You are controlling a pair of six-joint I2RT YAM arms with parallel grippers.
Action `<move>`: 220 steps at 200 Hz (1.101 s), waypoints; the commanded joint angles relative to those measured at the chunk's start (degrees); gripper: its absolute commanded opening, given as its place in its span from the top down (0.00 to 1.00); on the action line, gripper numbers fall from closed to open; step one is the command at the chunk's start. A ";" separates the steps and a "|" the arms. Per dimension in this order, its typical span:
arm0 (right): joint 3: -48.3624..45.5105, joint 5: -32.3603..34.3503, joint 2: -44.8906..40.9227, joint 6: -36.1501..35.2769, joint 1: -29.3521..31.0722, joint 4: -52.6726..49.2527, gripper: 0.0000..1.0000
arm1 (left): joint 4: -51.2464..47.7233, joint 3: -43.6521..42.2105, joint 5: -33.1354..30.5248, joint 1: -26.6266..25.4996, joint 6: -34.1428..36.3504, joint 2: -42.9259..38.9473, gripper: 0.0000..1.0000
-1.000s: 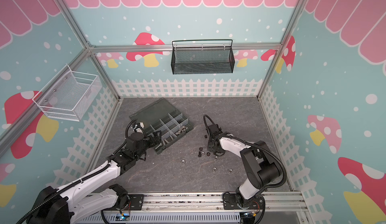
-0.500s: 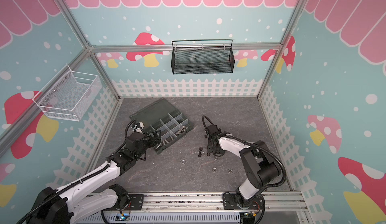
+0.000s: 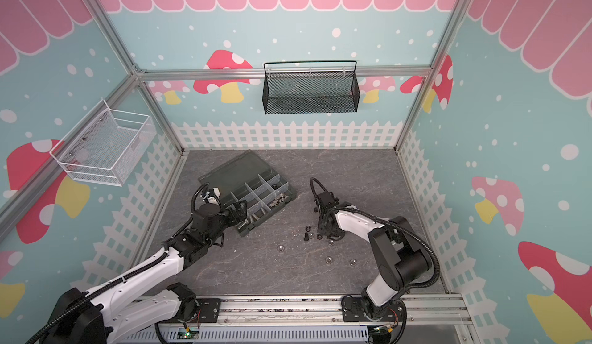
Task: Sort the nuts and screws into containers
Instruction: 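Lift and carry the black bolt with the right gripper over the organizer, then open the right gripper to drop the bolt into the black-bolt compartment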
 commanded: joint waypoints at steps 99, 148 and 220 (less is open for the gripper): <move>30.32 -1.00 11.25 -14.11 4.25 3.67 0.91 | -0.94 -0.24 -1.16 0.32 -0.99 -0.68 0.00; 45.36 -2.60 22.95 -19.05 6.30 4.05 0.91 | -1.51 -0.30 -1.21 0.34 -1.16 -1.49 0.00; 61.40 -3.12 36.36 -23.79 8.34 3.56 0.91 | -1.66 -0.41 -1.44 0.41 -1.24 -2.03 0.00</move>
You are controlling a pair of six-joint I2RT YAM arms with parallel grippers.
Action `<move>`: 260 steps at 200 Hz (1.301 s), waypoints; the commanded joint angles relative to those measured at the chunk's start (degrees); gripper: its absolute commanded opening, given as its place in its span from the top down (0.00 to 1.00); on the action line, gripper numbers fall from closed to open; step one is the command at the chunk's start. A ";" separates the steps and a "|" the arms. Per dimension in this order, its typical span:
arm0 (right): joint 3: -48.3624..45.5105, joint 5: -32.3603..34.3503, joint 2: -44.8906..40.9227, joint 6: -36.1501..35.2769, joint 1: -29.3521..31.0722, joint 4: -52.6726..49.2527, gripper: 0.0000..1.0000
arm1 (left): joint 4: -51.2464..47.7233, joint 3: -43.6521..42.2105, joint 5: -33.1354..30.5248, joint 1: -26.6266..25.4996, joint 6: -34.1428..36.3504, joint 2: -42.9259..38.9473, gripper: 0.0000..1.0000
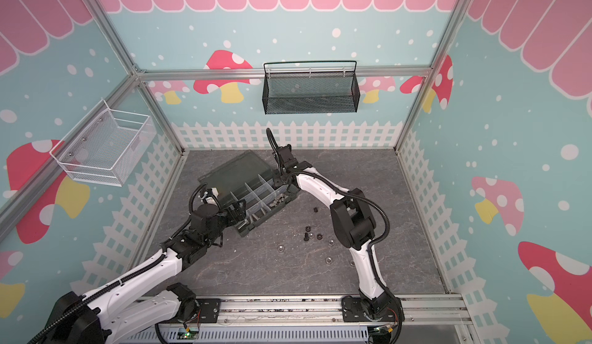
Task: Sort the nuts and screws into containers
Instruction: 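Open the right gripper to drop the bolt into the black-bolt compartment, then move the open right gripper back over the nuts and bolts on the table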
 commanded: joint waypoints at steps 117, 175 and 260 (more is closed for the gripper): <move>10.73 0.16 9.86 -2.62 0.53 -4.44 0.58 | -1.69 -0.61 -1.55 0.39 -1.01 -1.76 0.00; 8.34 -0.34 4.67 -1.59 0.51 -4.40 0.57 | -1.04 -1.97 -2.48 0.39 -1.14 -3.11 0.00; -13.94 3.49 -14.12 3.23 0.61 -2.50 0.58 | 0.39 -1.56 -1.89 0.48 -0.66 -1.33 0.00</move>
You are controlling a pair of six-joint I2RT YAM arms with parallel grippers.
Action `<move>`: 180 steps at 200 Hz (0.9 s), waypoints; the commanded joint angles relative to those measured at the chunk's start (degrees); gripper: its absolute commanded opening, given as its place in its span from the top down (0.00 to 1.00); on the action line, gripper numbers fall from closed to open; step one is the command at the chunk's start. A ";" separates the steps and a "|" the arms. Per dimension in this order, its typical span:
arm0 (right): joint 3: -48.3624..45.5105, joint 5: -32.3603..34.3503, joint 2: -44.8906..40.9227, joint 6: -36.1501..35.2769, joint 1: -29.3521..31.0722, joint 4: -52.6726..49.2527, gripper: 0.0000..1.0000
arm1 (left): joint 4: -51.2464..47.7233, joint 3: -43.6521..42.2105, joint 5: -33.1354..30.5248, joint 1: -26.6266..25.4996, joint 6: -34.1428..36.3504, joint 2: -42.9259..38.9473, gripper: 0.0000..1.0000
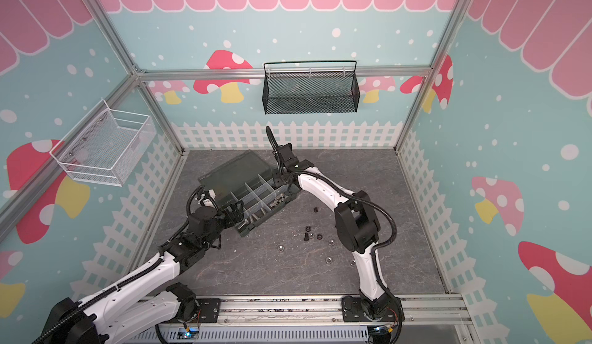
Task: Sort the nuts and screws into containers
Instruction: 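Move the open right gripper back over the nuts and bolts on the table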
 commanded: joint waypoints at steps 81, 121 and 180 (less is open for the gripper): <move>-29.51 4.65 -21.12 9.50 0.18 -5.07 0.58 | 1.40 0.31 0.58 0.65 -0.21 1.95 0.00; -35.94 3.11 -25.04 12.64 0.25 -9.18 0.58 | 1.48 0.03 0.50 0.67 -0.84 2.10 0.00; -42.21 -2.69 -27.05 16.06 1.44 -9.26 0.58 | 0.55 0.21 0.84 0.65 -0.83 2.30 0.00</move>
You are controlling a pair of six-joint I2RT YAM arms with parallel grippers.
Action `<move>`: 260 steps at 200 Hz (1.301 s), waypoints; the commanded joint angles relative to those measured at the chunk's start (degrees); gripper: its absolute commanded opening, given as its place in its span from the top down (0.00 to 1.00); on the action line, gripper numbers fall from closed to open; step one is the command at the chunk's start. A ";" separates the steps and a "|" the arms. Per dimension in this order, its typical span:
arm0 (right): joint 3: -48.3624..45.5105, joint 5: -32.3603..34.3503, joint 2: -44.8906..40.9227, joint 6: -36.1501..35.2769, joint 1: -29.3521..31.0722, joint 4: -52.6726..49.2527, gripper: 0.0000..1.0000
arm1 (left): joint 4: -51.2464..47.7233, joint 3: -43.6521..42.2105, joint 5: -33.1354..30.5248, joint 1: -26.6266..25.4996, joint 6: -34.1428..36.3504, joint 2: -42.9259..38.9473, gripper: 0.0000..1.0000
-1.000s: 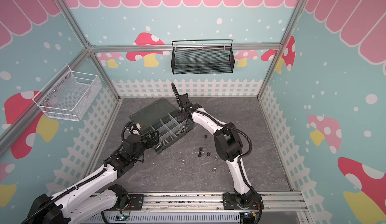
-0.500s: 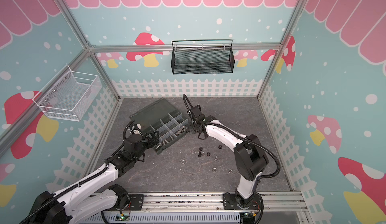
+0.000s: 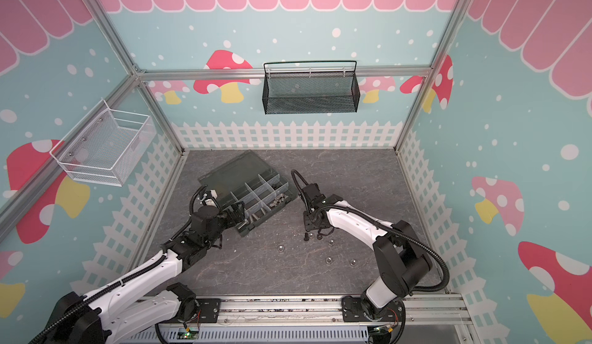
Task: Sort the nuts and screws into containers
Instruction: 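Move the open right gripper back over the nuts and bolts on the table, then lower the open right gripper around an upright black bolt among nuts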
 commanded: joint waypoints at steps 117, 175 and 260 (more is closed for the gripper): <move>0.28 -6.99 5.46 4.48 6.48 0.50 0.72 | -0.44 0.47 0.40 0.32 -0.76 0.75 0.00; 0.12 -5.39 7.98 4.73 6.75 0.94 0.72 | -0.60 0.39 0.33 0.37 -0.60 0.66 0.00; 1.24 -3.44 12.10 4.29 6.75 2.05 0.72 | -1.14 0.19 0.19 0.41 -0.56 0.05 0.00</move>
